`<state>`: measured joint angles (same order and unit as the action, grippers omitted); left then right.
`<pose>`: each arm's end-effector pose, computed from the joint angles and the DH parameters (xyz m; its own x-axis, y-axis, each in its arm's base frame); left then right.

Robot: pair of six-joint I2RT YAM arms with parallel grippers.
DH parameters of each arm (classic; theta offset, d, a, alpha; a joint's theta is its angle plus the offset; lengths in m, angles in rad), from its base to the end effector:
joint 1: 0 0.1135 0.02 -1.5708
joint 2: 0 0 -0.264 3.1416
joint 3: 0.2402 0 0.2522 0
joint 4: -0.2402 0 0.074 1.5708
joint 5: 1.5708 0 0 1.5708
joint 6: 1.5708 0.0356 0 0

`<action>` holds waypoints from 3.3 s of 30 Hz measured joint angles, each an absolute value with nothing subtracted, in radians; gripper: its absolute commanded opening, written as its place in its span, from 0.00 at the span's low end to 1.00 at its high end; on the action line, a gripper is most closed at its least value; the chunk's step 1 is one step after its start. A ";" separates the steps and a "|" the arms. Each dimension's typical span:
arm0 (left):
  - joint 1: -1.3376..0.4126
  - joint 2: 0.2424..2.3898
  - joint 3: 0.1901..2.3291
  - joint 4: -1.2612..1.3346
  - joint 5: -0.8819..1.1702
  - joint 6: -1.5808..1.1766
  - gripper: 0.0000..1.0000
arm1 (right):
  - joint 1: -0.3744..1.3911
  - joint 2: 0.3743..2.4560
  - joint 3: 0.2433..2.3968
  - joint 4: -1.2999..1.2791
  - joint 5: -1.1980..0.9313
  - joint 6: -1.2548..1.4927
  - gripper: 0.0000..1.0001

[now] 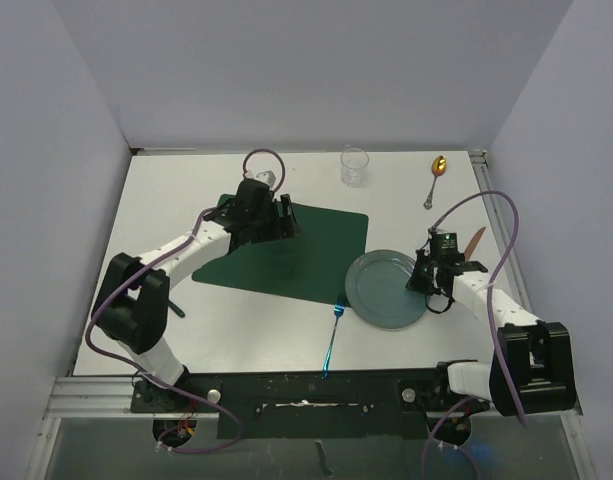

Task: Set the dinner table for one person
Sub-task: Place the plate at the center of the board, then move the plate to the center of the board.

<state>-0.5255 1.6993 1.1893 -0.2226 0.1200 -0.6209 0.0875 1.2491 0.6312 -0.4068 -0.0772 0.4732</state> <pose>0.3250 -0.1934 0.2350 -0.8051 -0.2008 -0.5581 0.1311 0.8574 -0.4976 0.2267 0.0226 0.1774 -0.8156 0.3846 -0.4323 0.2749 0.9150 0.2954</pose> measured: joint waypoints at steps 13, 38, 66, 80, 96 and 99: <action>-0.458 1.595 1.103 -0.274 -0.057 -0.606 0.72 | 0.091 1.292 0.617 -0.428 0.054 0.542 0.00; -0.356 1.531 1.011 -0.263 -0.069 -0.613 0.72 | 0.038 1.460 0.763 -0.559 0.422 0.717 0.00; -0.126 1.636 0.938 -0.174 -0.096 -0.706 0.72 | 0.047 1.125 0.767 -0.363 -0.295 0.662 0.27; 0.020 1.840 0.934 0.149 0.362 -0.866 0.68 | 0.325 1.438 0.770 -0.217 -0.367 0.675 0.27; 0.014 1.674 0.734 0.156 0.466 -0.852 0.69 | 0.520 1.888 1.151 -0.293 -0.245 0.643 0.23; 0.012 1.585 0.693 0.078 0.442 -0.838 0.69 | 0.520 1.915 1.190 -0.306 -0.242 0.640 0.23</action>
<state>0.0116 1.5852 0.6933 0.0776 0.4419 -0.8383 0.5198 1.9148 1.1900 -0.3061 -0.2424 0.6399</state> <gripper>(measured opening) 0.685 0.232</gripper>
